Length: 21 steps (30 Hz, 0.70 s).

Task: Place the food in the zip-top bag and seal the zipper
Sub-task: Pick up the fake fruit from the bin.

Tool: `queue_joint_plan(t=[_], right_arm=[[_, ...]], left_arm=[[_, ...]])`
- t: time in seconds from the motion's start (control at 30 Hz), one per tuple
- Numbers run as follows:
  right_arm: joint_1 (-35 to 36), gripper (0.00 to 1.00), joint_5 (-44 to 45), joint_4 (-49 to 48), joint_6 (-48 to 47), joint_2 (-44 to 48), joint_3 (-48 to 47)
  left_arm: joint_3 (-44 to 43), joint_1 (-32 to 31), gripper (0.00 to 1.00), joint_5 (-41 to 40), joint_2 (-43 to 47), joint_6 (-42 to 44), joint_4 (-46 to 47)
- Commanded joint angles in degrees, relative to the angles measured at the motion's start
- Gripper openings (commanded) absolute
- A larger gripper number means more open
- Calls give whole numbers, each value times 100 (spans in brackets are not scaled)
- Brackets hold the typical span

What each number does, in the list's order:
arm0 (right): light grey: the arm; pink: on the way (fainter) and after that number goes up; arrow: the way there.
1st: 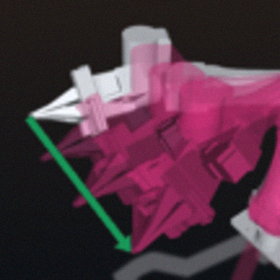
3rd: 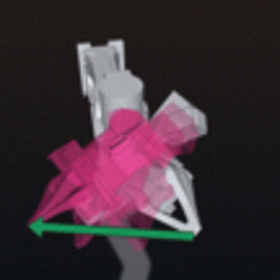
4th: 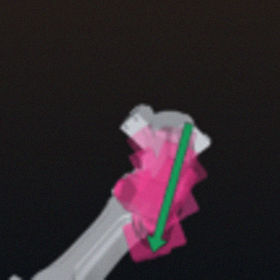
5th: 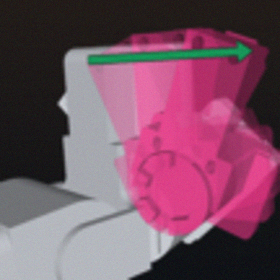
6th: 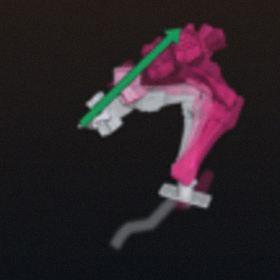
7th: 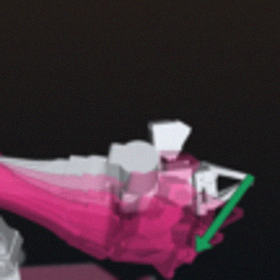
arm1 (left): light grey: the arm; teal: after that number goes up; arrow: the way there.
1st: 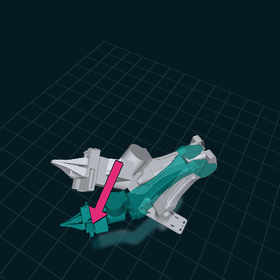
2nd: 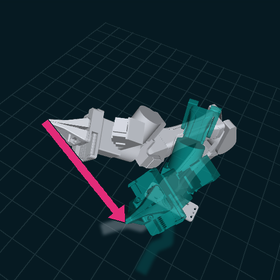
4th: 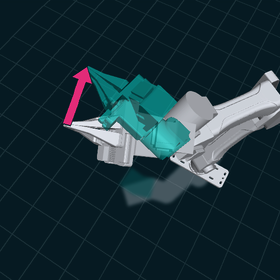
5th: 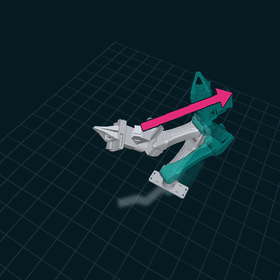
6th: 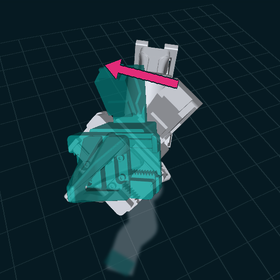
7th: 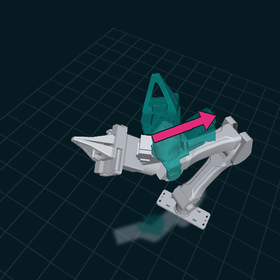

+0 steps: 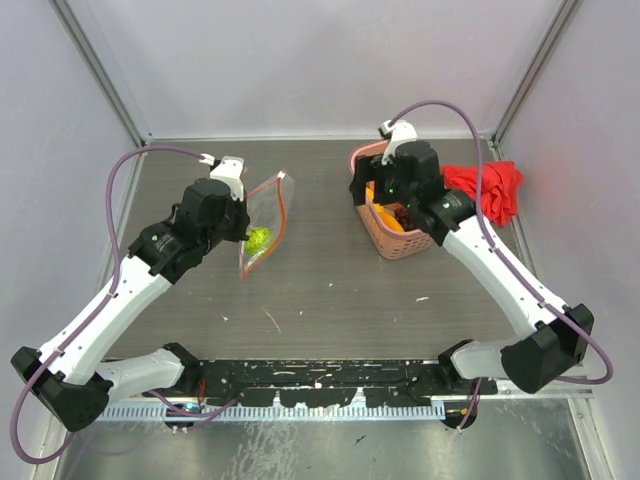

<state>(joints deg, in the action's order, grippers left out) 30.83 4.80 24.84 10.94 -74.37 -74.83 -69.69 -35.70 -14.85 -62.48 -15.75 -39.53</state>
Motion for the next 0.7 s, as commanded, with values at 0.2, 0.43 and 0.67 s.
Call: queue_joint_plan(t=[0.2,0.43,0.67], right_arm=[[-1333,85,-595,1134,-703,-1036,-843],[-1661,70,-1155,1570,-1077,-1667,-960],[-1746,64,-1467,1777,-1312,-2237,-940]], left_arm=[[-29,63,0,-186,122,88,199],[-27,62,0,-178,100,116,209],[-22,63,0,-97,104,127,209]])
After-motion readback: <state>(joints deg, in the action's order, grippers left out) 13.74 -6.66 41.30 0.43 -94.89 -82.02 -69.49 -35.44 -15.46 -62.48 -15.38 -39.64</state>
